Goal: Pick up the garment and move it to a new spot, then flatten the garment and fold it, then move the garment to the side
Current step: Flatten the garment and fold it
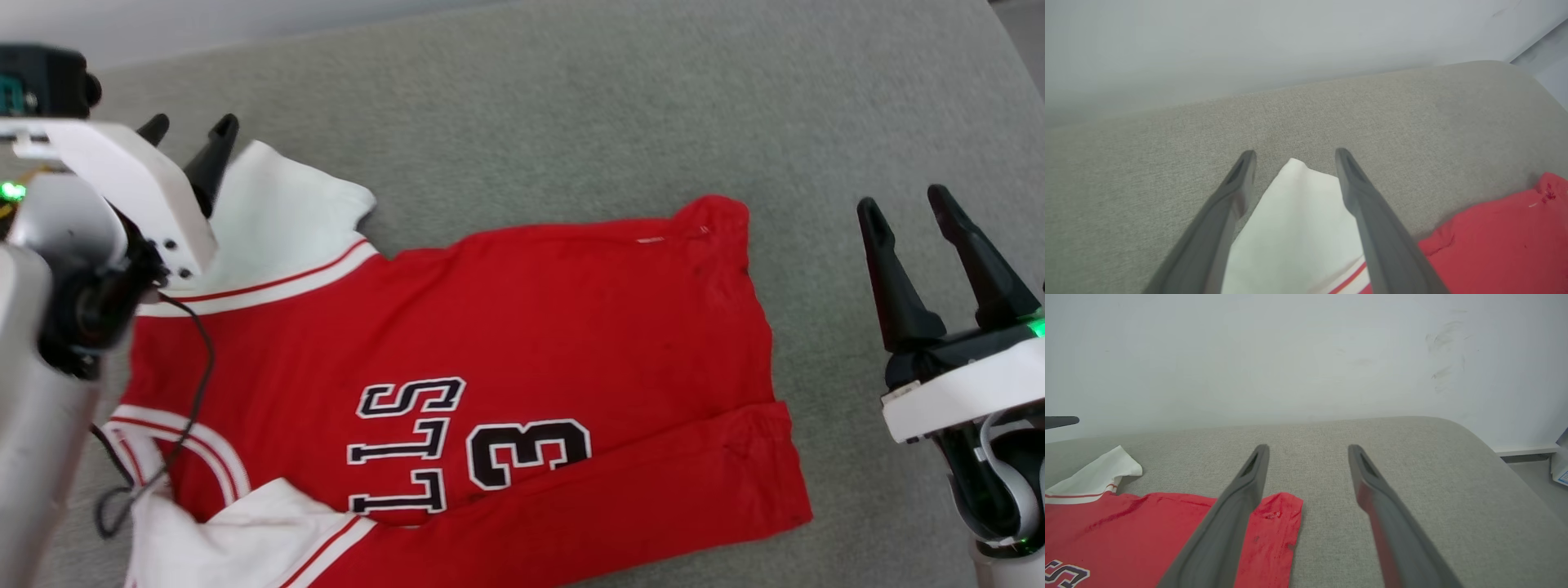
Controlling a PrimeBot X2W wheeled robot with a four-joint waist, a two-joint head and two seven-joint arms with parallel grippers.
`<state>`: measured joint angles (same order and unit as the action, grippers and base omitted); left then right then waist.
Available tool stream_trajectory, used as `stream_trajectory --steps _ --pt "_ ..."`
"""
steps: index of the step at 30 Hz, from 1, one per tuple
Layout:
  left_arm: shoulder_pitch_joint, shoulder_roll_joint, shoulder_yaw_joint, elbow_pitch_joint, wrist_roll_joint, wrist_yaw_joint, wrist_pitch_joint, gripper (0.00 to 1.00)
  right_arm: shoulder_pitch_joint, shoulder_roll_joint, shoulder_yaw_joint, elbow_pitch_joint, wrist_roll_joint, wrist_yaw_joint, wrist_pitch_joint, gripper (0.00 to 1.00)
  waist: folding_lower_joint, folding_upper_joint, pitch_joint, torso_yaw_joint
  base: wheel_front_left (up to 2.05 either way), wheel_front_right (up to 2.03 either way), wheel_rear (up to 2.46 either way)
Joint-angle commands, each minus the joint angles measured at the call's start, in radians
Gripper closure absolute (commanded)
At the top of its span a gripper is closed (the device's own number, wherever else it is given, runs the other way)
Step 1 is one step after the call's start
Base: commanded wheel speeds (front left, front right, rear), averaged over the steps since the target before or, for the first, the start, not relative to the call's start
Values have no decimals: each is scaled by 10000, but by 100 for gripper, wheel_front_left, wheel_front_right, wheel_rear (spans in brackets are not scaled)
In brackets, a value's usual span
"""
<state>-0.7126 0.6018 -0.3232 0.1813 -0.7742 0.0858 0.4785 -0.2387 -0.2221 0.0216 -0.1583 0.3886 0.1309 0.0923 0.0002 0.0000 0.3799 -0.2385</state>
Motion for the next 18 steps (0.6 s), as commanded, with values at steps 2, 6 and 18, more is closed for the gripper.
stream_trajectory --steps 2,6,18 --pt "-565 261 -191 344 -181 -214 926 0 -237 93 126 26 64 -4 -17 0 -2 0 643 -625 0 0 0" --pt "-1279 816 -529 1002 -452 -400 2904 0 -402 158 351 136 184 -2 -149 0 -2 0 975 -947 0 0 0" --pt "-885 1075 -911 2146 -1066 189 5314 100 -555 183 716 742 792 -4 -362 0 -2 0 1467 -1373 0 0 0"
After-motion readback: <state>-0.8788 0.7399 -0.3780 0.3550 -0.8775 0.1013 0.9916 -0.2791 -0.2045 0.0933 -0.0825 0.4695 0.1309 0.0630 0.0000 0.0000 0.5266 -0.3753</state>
